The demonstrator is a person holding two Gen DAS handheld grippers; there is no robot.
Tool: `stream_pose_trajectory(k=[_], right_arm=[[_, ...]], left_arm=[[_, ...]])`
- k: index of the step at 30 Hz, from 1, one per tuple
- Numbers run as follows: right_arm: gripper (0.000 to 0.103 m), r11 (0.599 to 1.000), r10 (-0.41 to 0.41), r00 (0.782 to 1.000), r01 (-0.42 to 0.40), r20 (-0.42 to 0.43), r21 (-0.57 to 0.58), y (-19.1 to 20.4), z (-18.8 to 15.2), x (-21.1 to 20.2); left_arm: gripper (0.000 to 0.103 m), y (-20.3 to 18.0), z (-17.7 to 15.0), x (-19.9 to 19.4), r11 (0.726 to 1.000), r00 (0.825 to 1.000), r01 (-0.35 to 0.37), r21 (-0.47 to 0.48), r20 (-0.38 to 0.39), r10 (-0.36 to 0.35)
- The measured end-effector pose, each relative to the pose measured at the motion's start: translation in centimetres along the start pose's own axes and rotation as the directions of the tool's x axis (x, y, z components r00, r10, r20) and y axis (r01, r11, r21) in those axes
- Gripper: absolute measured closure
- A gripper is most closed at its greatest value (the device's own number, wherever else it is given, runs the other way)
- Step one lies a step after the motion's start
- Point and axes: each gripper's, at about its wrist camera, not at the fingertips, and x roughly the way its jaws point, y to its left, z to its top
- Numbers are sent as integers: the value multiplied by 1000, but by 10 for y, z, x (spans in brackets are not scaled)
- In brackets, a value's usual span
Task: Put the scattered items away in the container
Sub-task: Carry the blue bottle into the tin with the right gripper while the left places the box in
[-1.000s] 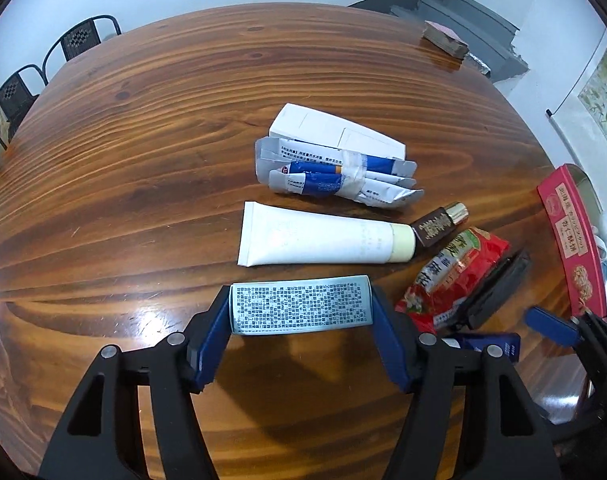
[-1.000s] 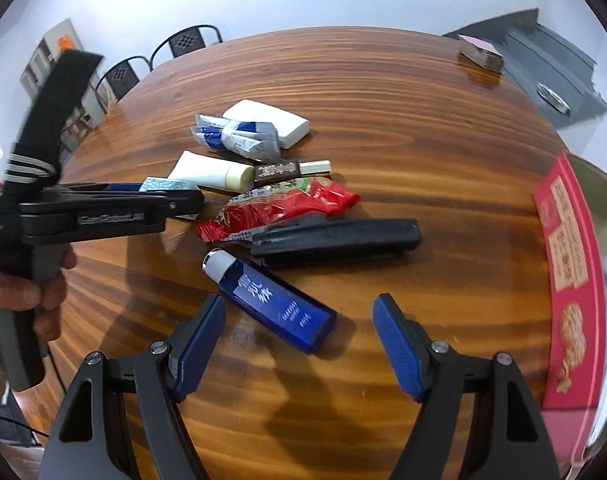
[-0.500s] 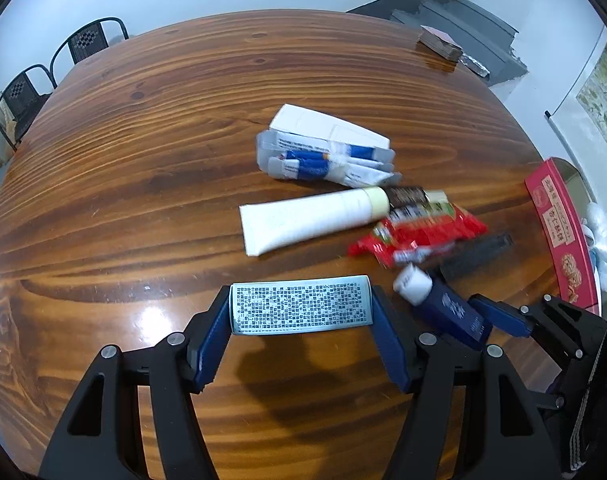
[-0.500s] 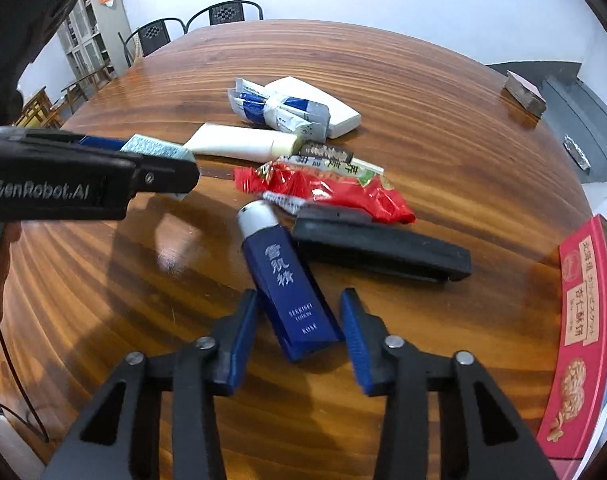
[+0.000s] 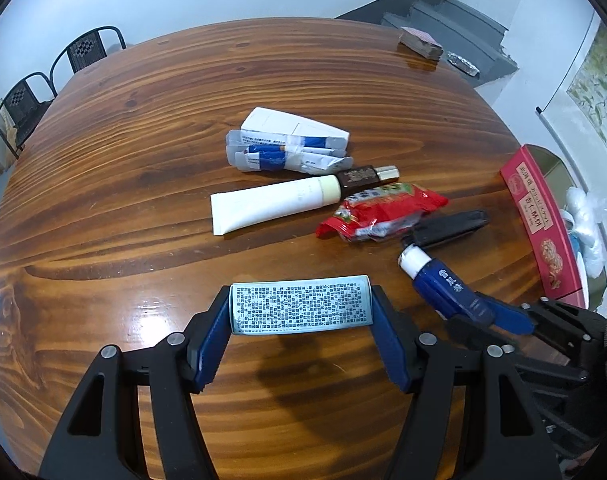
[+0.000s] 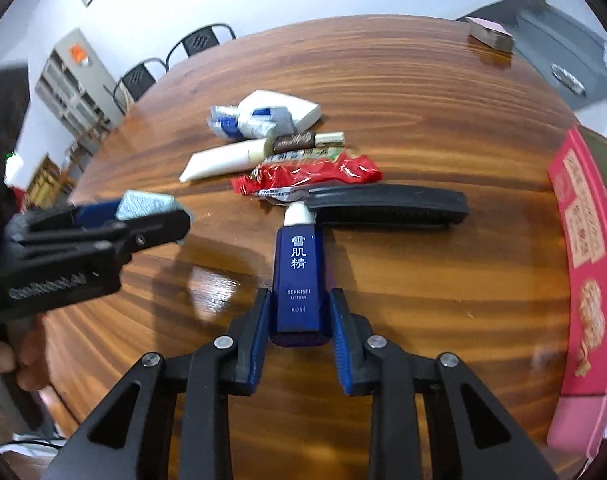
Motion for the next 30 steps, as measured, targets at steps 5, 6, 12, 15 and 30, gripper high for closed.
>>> stream_pose_trajectory(k=[5, 6, 12, 15, 30], right_arm=[[71, 999, 17, 998, -19, 55, 35, -12, -3, -31], [71, 999, 19, 998, -21, 66, 40, -15, -3, -37], [71, 998, 23, 991, -30, 131, 52, -31, -1, -69], [71, 997, 12, 985, -24, 170, 68, -45, -3, -91], [71, 933, -264, 916, 165, 301, 319, -172, -38, -209]], left_arm=[[35, -16, 0, -7, 1000, 1000, 10, 5, 19, -10], [35, -21, 0, -8, 1000, 1000, 14, 8, 21, -15], [35, -51, 2, -13, 999, 999, 28, 29, 32, -29], [35, -70, 4, -18, 998, 998, 42, 47, 44, -44], [35, -181, 18, -40, 971, 982, 149, 186, 90, -168]])
